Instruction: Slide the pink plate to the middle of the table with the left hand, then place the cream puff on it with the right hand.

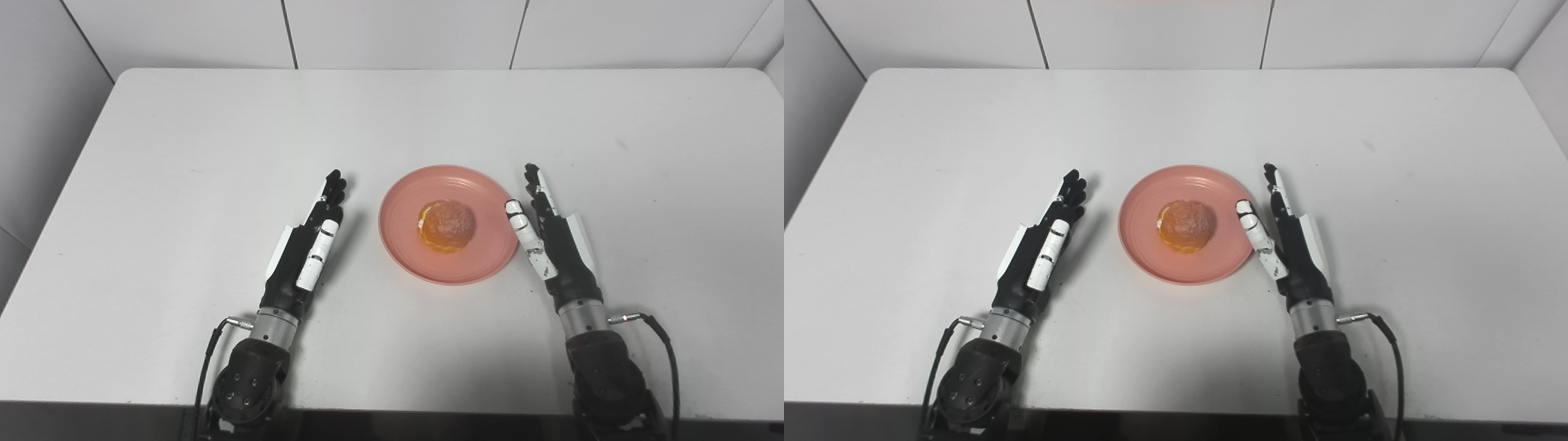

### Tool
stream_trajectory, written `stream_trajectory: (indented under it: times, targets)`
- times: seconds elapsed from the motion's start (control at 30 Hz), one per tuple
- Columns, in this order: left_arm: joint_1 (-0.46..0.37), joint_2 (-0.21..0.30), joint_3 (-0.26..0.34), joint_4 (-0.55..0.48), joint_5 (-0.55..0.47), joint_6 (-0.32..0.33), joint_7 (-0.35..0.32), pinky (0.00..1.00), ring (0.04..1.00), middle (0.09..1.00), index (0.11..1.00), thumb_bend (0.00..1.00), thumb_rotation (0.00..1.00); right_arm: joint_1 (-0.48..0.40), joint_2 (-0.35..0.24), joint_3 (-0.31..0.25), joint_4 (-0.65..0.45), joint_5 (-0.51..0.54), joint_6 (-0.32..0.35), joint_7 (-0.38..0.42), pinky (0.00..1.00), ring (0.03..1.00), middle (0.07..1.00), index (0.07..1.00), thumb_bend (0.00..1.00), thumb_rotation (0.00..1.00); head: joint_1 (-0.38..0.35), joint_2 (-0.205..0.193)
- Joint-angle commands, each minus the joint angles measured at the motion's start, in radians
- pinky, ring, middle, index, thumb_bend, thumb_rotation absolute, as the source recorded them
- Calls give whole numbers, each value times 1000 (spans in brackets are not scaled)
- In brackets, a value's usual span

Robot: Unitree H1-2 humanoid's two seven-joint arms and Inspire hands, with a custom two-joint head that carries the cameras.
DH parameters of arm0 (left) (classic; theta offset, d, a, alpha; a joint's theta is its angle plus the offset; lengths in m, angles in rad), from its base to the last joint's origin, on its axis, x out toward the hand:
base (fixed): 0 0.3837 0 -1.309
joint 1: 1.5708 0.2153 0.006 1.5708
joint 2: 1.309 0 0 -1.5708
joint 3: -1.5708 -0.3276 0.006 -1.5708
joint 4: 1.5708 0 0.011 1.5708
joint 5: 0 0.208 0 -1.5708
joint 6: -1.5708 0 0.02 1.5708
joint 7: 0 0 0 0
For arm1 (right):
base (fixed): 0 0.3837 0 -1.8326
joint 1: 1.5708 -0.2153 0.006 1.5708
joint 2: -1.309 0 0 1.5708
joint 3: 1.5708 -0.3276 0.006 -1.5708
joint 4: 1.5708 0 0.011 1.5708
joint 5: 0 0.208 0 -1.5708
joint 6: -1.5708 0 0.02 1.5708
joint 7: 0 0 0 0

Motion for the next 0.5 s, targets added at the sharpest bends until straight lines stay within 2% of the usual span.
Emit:
stream_trajectory:
  times: [0.0,0.47]
  targets:
    - [44,5,-5,27,10,-30,15,1000,1000,1000,1000,441,1000,0,1,2,-25,1,20,12,1000,1000,1000,1000,329,1000,-2,-2]
    - [43,-5,-5,32,13,-20,18,1000,1000,1000,1000,432,1000,1,-5,-3,-20,13,8,12,1000,1000,1000,1000,325,1000,-3,-4]
